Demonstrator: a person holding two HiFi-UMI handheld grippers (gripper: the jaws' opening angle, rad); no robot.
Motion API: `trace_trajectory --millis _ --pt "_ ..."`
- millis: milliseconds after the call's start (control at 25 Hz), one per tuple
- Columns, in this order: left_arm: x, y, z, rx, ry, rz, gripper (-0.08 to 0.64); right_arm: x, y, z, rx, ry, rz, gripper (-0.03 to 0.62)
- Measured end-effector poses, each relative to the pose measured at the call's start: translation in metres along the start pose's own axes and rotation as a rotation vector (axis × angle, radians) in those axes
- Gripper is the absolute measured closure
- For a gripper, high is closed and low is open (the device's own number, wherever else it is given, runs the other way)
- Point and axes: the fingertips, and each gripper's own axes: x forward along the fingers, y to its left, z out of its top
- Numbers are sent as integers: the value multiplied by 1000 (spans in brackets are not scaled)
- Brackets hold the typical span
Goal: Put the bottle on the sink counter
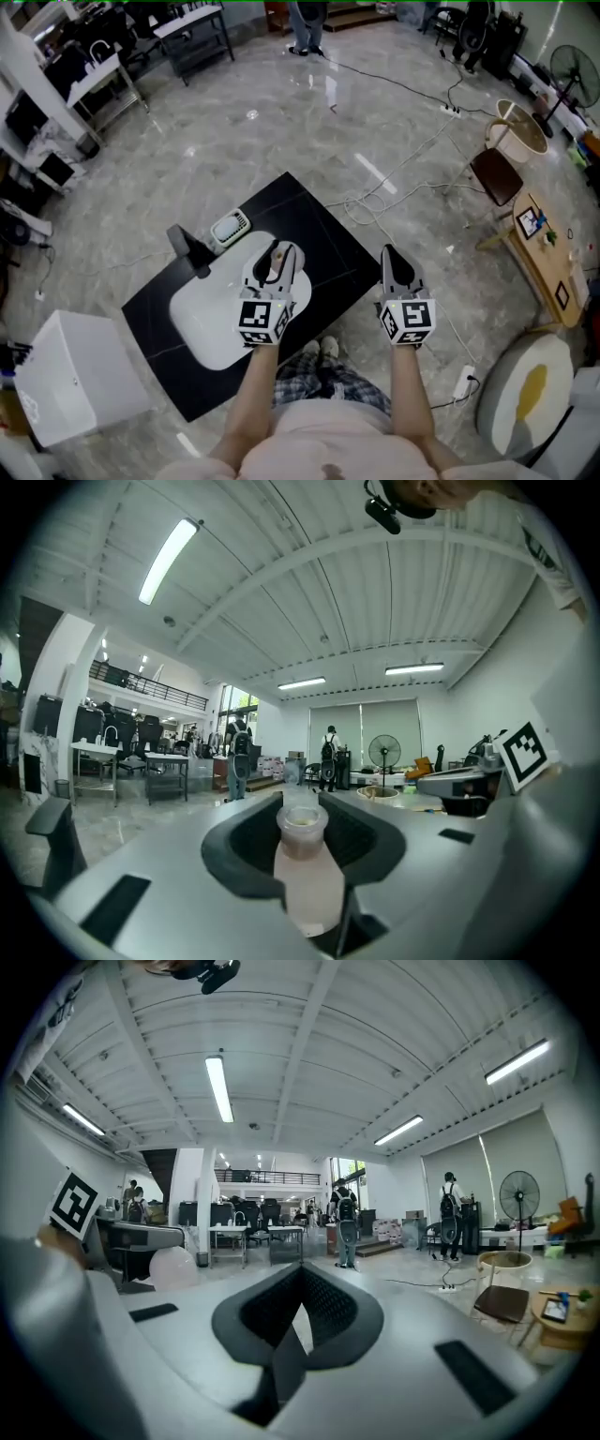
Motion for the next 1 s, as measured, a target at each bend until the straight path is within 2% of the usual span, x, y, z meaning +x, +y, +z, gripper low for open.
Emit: trace_trajectory --millis 480,1000 --pt "106 -59 -45 -2 37 -164 426 50 -42 -49 17 47 -36 577" --pt "160 -117 -142 -35 116 -251 426 76 -69 -136 40 121 -25 577"
